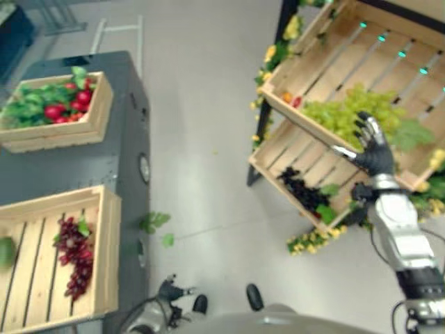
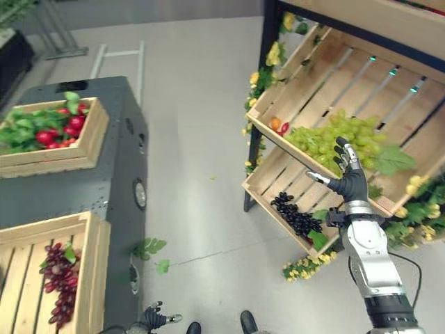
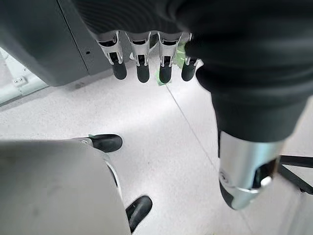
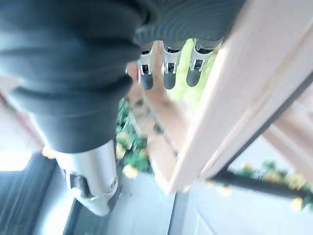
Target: Pick up the fruits from the basket on one side to the basket on the other side
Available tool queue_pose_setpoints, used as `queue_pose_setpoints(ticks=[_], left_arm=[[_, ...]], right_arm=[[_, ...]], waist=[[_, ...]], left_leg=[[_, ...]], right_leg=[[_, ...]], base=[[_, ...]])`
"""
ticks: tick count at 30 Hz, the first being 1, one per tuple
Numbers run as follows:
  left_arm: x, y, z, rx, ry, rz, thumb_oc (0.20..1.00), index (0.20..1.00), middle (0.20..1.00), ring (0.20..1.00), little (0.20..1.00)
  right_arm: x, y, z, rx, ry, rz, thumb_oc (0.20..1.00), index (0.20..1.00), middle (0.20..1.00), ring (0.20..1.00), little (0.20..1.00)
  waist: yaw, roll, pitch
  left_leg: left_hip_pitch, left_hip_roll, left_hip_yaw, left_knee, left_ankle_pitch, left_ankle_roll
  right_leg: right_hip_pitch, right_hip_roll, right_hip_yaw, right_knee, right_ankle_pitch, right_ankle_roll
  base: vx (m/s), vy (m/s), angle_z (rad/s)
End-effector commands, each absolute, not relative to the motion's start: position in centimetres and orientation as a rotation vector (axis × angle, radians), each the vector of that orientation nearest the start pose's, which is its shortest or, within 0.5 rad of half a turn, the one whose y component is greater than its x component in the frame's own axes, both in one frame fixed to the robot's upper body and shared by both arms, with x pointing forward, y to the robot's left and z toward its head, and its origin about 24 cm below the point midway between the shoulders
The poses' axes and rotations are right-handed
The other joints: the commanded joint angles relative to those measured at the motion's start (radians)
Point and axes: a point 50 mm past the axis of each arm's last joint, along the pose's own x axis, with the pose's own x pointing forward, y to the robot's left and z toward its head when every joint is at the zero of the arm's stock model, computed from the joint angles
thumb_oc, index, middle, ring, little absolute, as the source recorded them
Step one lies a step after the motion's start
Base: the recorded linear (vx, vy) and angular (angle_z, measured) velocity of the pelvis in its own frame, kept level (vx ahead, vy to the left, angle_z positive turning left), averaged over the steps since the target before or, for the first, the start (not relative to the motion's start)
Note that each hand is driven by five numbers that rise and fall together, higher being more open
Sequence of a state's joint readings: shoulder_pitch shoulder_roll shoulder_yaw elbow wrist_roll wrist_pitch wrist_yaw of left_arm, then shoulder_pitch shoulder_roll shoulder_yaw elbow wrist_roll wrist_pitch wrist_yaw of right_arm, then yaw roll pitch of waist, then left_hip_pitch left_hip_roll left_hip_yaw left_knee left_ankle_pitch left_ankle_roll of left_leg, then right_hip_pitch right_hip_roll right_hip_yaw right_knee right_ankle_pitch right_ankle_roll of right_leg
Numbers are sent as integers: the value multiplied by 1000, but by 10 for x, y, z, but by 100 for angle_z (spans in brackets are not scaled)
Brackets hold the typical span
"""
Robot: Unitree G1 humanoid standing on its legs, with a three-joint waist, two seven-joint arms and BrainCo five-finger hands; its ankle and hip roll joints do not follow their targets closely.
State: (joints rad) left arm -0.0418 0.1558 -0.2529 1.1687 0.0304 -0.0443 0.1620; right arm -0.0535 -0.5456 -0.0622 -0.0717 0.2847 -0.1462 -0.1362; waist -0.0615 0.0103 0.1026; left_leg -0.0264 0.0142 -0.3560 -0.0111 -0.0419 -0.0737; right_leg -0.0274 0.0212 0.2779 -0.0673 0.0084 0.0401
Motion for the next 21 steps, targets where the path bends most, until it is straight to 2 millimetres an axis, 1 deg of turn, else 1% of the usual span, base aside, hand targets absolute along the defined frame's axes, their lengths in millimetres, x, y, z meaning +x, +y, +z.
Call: queue_pose_setpoints(ticks=[1,3,7,8,11,14,15,17,18,19,20,21], left_arm=[[99,201,-164,462,1135,-9,1000,1000,1000,1000,1000],[99,200,-164,461,1132,-13,1000,1000,1000,1000,1000],[95,196,-166,460,1143,-18,1000,1000,1000,1000,1000],[95,196,-166,460,1143,-19,1000,1000,1000,1000,1000],[95,191,-166,454,1138,-30,1000,1000,1000,1000,1000],[93,190,-167,440,1143,-21,1000,1000,1000,1000,1000],[93,190,-167,438,1146,-18,1000,1000,1000,1000,1000],[95,189,-167,439,1142,-16,1000,1000,1000,1000,1000],[95,189,-167,439,1142,-16,1000,1000,1000,1000,1000],[98,188,-166,445,1135,-15,1000,1000,1000,1000,1000],[98,188,-166,445,1134,-15,1000,1000,1000,1000,1000],[103,184,-165,436,1118,-6,1000,1000,1000,1000,1000]], right_arm=[[241,-246,132,-291,-389,-108,1000,1000,1000,1000,1000],[239,-243,130,-302,-383,-94,1000,1000,1000,1000,1000],[232,-236,119,-260,-347,-48,1000,1000,1000,1000,1000],[231,-236,119,-260,-346,-48,1000,1000,1000,1000,1000],[229,-233,114,-263,-321,-14,1000,1000,1000,1000,1000],[229,-231,113,-277,-319,-1,1000,1000,1000,1000,1000],[228,-231,112,-276,-315,-4,1000,1000,1000,1000,1000],[226,-233,109,-296,-303,-10,1000,1000,1000,1000,1000],[226,-233,109,-296,-304,-11,1000,1000,1000,1000,1000],[224,-235,109,-317,-302,-22,1000,1000,1000,1000,1000],[224,-236,109,-318,-303,-22,1000,1000,1000,1000,1000],[222,-237,110,-318,-308,-35,1000,1000,1000,1000,1000]], waist=[[37,-37,-76],[37,-36,-77],[41,-31,-77],[38,-30,-76],[43,-26,-62],[42,-23,-55],[45,-22,-52],[41,-16,-22],[39,-16,-22],[35,-16,1],[33,-16,0],[5,-16,21]], left_leg=[[-30,-167,-24,-62,66,77],[-29,-166,-34,-60,68,71],[-30,-160,-65,-40,69,48],[-30,-161,-68,-38,68,48],[-44,-164,-83,3,63,28],[-53,-162,-93,18,62,19],[-59,-159,-96,22,65,14],[-97,-141,-104,31,90,-12],[-99,-141,-107,31,91,-13],[-142,-132,-86,41,110,-25],[-145,-134,-88,43,109,-26],[-187,-88,122,37,83,-8]], right_leg=[[-56,76,3,46,-19,7],[-48,74,-13,39,-21,3],[-18,69,-76,21,-34,-10],[-17,68,-79,21,-34,-10],[10,62,-133,1,-37,-16],[22,63,-155,-9,-38,-16],[24,67,-159,-11,-39,-18],[17,74,-187,-18,-41,-24],[16,74,-190,-18,-41,-24],[11,73,-211,-20,-44,-24],[9,72,-213,-20,-45,-24],[-4,44,-262,-20,-45,-6]], base=[[27,-138,61],[13,-91,30],[-3,-127,35],[-27,-113,59],[-48,-126,53],[-45,-87,48],[-109,-111,40],[-179,-125,36],[-211,-74,71],[-130,-38,80],[-272,-9,95],[-177,58,106]])
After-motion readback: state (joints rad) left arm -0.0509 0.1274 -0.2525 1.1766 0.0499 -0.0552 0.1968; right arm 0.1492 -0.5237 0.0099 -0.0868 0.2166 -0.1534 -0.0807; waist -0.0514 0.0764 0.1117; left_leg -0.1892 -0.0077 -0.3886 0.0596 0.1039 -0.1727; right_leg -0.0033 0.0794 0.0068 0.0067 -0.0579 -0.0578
